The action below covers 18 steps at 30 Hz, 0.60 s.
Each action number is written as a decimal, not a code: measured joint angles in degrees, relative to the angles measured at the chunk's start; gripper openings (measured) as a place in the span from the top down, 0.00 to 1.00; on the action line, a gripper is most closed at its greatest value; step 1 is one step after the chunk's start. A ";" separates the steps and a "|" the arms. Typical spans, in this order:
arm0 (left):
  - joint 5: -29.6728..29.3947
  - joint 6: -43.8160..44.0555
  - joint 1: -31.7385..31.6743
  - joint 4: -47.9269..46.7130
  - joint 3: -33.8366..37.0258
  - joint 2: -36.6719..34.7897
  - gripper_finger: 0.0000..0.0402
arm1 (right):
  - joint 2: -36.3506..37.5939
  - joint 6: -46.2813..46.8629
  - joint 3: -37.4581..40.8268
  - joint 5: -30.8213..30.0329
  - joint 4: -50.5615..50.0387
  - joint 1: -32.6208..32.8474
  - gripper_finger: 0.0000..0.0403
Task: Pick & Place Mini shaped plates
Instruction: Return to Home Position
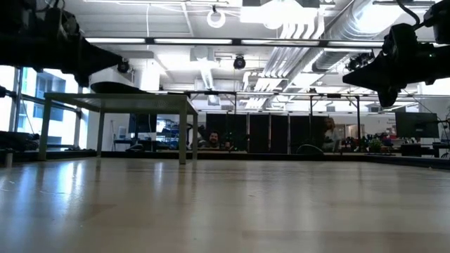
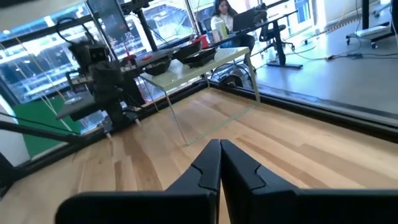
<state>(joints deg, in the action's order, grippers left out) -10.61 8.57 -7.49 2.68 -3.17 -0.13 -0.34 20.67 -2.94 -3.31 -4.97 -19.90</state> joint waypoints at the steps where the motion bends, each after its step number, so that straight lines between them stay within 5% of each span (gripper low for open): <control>1: 0.21 0.74 0.00 1.14 0.64 0.45 1.00 | -0.06 0.00 0.00 0.07 -0.02 0.00 1.00; 18: -1.90 6.74 0.00 -0.16 2.35 0.69 1.00 | -2.21 -1.35 0.02 0.66 -0.18 0.04 0.98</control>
<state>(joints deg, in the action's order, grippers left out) -12.51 15.31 -7.49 2.52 -0.82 0.56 -2.55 19.31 -2.92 -2.65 -5.16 -19.86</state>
